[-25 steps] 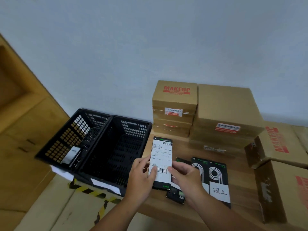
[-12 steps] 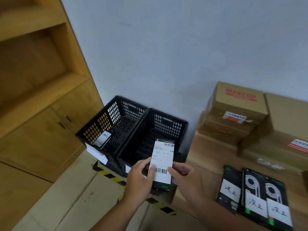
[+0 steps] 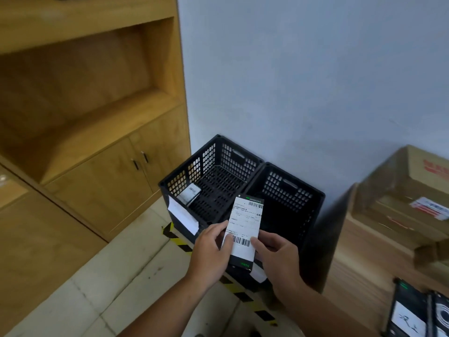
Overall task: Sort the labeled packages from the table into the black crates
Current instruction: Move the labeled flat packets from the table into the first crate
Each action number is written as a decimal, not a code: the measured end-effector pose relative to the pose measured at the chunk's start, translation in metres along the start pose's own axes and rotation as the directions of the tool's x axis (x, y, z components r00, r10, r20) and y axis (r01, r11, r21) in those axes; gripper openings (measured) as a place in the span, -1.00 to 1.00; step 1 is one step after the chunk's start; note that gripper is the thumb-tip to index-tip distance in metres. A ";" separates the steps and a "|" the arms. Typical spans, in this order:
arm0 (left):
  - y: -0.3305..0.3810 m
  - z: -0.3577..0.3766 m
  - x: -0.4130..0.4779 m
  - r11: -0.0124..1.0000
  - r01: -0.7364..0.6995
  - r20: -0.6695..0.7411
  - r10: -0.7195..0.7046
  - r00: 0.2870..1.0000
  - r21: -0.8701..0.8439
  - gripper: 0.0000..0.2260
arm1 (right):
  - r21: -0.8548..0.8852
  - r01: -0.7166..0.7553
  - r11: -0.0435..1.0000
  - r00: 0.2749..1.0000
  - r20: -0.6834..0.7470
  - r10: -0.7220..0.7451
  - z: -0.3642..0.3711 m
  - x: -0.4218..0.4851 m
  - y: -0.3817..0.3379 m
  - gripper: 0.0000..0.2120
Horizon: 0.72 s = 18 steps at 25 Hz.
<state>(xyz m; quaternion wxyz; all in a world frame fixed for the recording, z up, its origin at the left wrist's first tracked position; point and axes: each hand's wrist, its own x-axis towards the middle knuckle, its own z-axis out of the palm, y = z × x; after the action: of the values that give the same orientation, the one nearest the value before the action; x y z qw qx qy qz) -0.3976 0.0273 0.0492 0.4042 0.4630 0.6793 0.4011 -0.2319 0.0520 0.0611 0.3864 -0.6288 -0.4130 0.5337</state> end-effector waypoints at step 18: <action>-0.016 -0.079 0.143 0.990 0.104 -0.133 -0.091 0.987 0.096 -0.69 | -0.064 0.005 0.998 0.993 0.115 0.003 0.135 0.139 -0.026 -0.78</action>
<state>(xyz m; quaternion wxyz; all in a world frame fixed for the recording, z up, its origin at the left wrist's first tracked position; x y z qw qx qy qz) -0.5102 0.1460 0.0368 0.3545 0.4224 0.7455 0.3744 -0.3558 0.1967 0.0185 0.3418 -0.6088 -0.4519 0.5553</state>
